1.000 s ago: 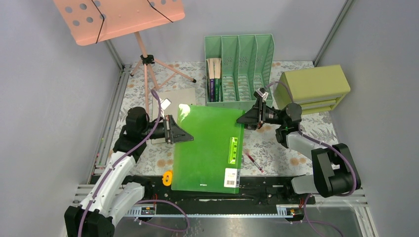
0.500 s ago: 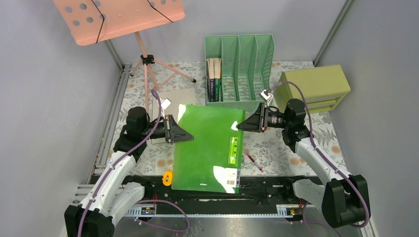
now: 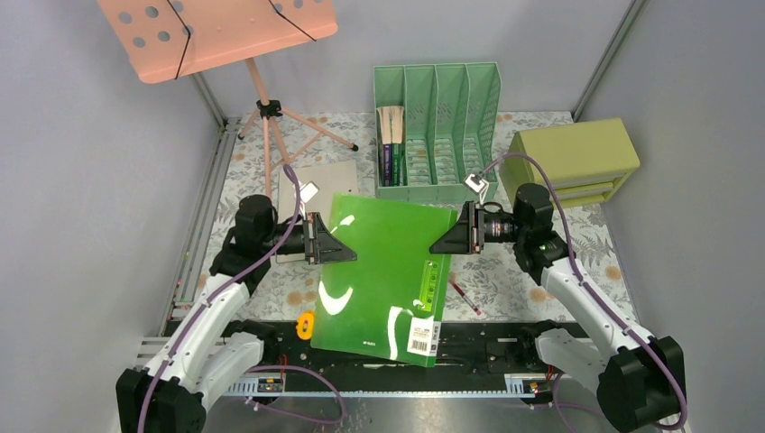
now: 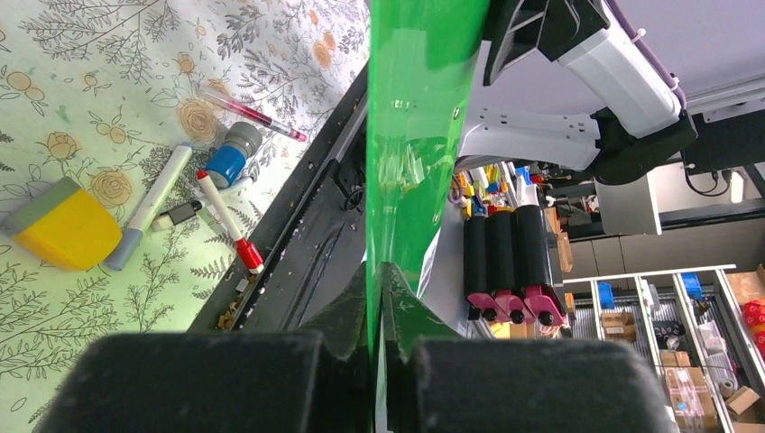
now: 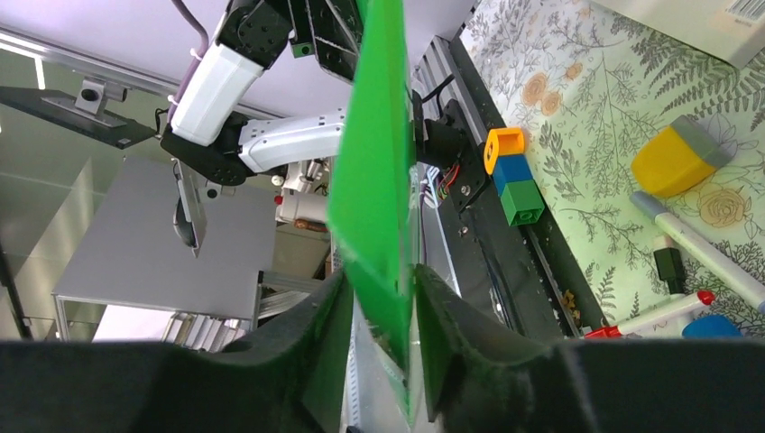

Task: Organize the desk
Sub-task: Pick up the folder from the center of the board.

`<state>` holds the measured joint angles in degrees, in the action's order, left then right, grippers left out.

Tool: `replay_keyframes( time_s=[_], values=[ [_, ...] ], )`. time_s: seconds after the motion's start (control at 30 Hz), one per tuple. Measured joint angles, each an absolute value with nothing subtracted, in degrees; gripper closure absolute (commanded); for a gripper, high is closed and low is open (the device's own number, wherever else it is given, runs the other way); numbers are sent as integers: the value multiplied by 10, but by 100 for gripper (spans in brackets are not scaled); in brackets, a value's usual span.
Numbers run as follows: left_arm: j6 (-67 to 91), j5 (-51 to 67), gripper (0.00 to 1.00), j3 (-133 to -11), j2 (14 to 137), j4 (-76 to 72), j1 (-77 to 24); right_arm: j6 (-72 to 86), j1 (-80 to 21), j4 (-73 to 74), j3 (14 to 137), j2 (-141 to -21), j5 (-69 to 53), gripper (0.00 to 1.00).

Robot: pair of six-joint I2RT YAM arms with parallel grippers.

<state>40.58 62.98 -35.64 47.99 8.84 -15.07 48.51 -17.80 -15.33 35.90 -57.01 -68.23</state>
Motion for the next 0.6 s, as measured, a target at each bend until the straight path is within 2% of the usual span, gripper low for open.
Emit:
replay_keyframes(
  time_s=[0.2,0.23,0.3,0.37,0.43,0.57,0.6],
  values=[
    [404,631,100,-356,482,89,-154,470,-182,-124,362,-570,-680,96],
    [403,629,96,-356,482,89,-154,466,-182,-121,363,-570,-678,100],
    [402,626,82,-356,482,89,-154,460,-182,-112,364,-567,-670,100],
    [400,620,59,-357,482,90,-155,452,-182,-100,365,-563,-666,100],
    [398,604,41,-357,482,93,-155,443,-183,-85,369,-558,-665,100],
    [394,570,17,-358,482,99,-155,410,-188,-39,385,-542,-658,100],
    [395,559,14,-359,482,103,-155,403,-188,-26,392,-539,-654,100]
  ],
)
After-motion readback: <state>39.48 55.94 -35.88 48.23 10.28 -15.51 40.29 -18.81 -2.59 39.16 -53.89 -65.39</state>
